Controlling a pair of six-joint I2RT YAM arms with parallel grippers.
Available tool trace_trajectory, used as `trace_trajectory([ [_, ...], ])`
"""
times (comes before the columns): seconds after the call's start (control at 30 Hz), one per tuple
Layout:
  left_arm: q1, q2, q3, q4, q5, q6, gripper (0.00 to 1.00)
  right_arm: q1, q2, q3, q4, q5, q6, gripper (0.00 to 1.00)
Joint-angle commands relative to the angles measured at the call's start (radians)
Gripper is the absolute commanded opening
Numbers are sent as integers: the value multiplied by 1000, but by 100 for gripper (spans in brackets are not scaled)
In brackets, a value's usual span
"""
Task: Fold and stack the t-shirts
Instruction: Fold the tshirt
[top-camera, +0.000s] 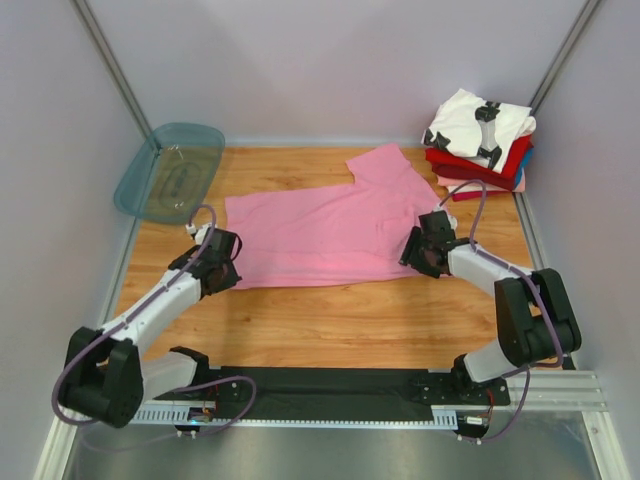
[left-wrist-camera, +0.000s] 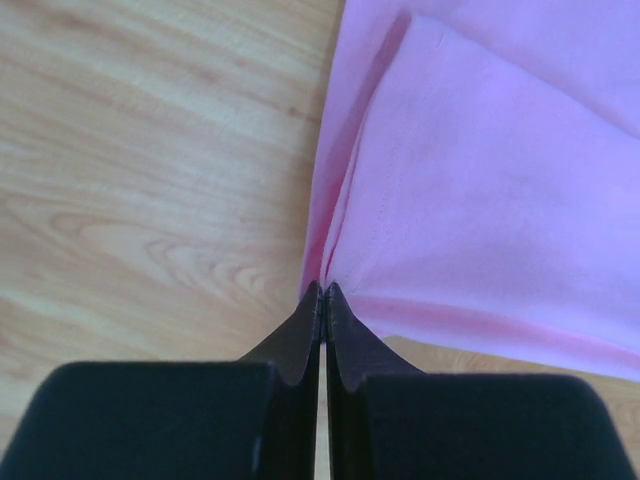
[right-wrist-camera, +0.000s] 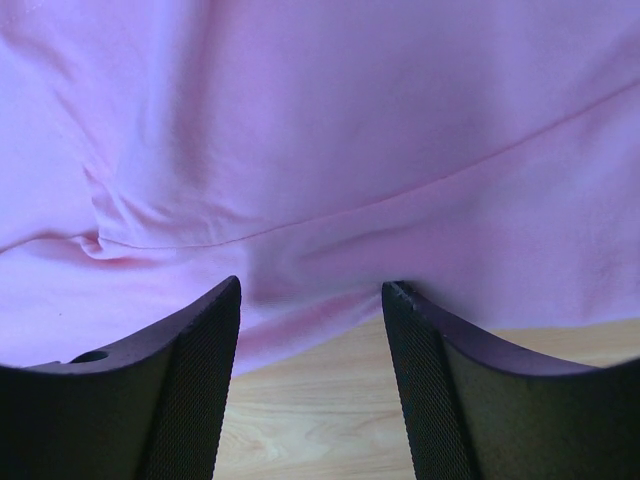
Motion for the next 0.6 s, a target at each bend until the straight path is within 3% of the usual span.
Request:
trace_trajectory([
  [0.0, -1, -113, -28, -150, -71, -77, 0, -9, 27, -49, -54, 18, 26, 61],
  [0.23, -1, -147, -58, -241, -131, -103, 0, 1, -89, -66, -107, -68, 37, 61],
  [0.3, -1, -155, -55, -252, -116, -114, 13, 34, -187, -60, -165, -70, 41, 61],
  [0.33, -1, -159, -46, -247, -99, -106, 27, 43, -221, -54, -182, -70, 41, 61],
  [0.37, -1, -171, -36, -247, -82, -98, 50, 47, -261, -48, -214, -68, 41, 62],
  [0.47, -1, -213, 5, -180, -24, -39, 60, 46, -341, 15, -253, -9, 8, 63],
  [0.57, -4, -193, 48, -91, 45, -6, 61, 43, -300, 89, -242, 36, -38, 61],
])
